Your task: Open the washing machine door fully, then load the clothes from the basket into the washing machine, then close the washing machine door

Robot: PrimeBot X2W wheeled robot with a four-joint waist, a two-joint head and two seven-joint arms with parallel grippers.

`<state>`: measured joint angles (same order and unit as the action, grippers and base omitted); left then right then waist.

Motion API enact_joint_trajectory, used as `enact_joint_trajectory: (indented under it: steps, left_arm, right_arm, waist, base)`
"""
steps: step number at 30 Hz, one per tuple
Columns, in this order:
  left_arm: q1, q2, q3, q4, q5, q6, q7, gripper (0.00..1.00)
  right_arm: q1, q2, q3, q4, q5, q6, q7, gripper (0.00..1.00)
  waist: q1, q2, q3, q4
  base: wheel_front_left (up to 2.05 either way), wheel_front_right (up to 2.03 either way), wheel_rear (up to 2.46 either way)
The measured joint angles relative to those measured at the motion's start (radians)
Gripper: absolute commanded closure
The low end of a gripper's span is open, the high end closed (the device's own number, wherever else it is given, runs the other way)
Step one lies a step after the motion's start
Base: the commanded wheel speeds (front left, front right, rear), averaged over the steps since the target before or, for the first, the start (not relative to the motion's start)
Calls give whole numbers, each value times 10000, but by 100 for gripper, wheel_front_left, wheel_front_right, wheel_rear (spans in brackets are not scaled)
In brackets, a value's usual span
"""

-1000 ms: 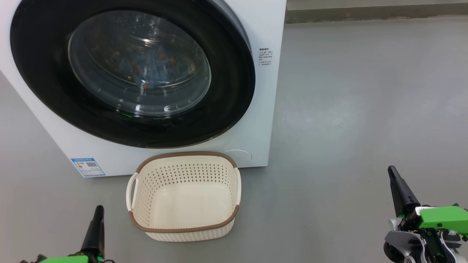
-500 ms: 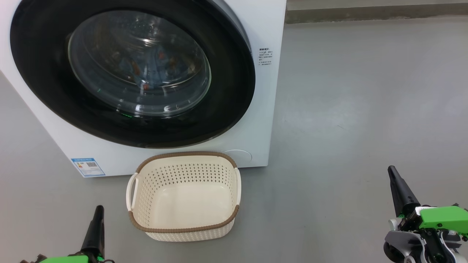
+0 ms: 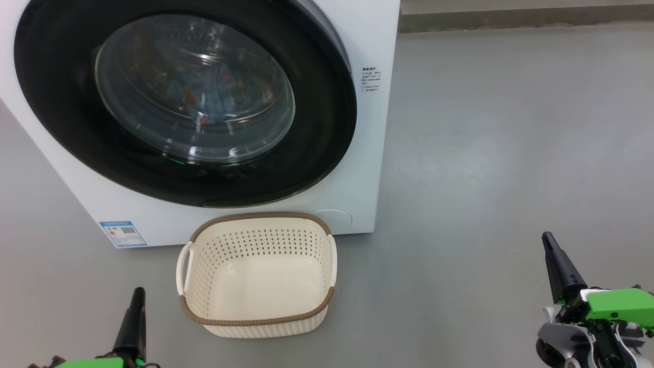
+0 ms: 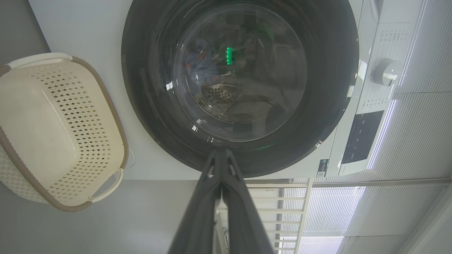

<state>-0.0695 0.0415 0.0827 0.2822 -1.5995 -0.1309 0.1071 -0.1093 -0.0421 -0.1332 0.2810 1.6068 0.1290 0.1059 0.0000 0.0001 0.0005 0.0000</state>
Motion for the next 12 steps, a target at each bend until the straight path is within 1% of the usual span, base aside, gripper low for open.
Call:
enact_joint_trajectory:
  steps: [12]
  left_arm:
    - [-5,0,0,0,0,0,0,100]
  right_arm:
    - [0,2,0,0,0,0,0,100]
  waist:
    - [0,0,0,0]
  base:
    - [0,0,0]
